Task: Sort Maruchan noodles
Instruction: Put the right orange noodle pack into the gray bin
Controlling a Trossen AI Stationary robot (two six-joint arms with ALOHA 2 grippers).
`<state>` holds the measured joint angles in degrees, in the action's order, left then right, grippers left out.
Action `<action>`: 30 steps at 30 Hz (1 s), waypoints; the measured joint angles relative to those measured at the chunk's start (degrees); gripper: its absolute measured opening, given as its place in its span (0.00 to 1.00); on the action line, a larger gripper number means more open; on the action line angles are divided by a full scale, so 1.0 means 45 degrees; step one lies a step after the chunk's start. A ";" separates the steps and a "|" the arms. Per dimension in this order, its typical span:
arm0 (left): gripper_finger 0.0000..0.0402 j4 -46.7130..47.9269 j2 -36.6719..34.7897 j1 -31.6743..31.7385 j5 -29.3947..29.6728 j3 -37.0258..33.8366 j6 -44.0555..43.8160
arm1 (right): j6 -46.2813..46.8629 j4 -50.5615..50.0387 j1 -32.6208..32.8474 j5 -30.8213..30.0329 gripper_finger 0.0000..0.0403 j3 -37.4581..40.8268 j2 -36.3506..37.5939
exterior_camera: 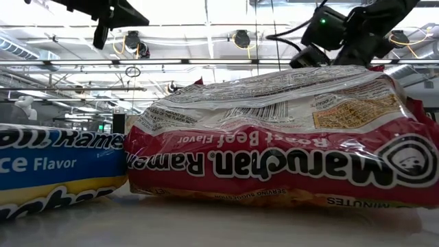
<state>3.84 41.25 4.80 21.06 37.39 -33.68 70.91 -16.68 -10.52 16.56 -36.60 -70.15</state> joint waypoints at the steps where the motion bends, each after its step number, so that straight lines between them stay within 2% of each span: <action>1: 0.01 0.0049 0.0000 0.0018 0.0010 0.0000 0.0032 | 0.0116 -0.0210 0.0138 -0.0012 0.16 0.0000 -0.0076; 12: 0.01 0.0469 -0.0003 0.0347 -0.0138 0.0000 0.0047 | 0.1435 -0.0037 0.0431 -0.0388 0.52 0.1397 -0.0354; 17: 0.01 0.0482 0.0000 0.0379 -0.0291 0.0000 0.0085 | 0.2107 0.2451 0.0426 -0.0308 0.63 0.2434 -0.0362; 21: 0.01 0.0542 0.0000 0.0477 -0.0292 0.0000 0.0133 | 0.2980 0.5085 0.0441 -0.0286 0.66 0.3626 -0.0393; 27: 0.01 0.0542 0.0000 0.0715 -0.0292 0.0000 0.0212 | 0.4333 0.9164 0.0446 -0.0343 0.62 0.5378 -0.0416; 30: 0.01 0.0542 0.0000 0.0892 -0.0287 0.0000 0.0212 | 0.4701 0.9836 0.0446 -0.0393 0.60 0.5663 -0.0412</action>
<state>6.28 41.25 8.82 19.77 37.39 -32.73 92.06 27.59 -8.51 14.79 -11.11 -72.01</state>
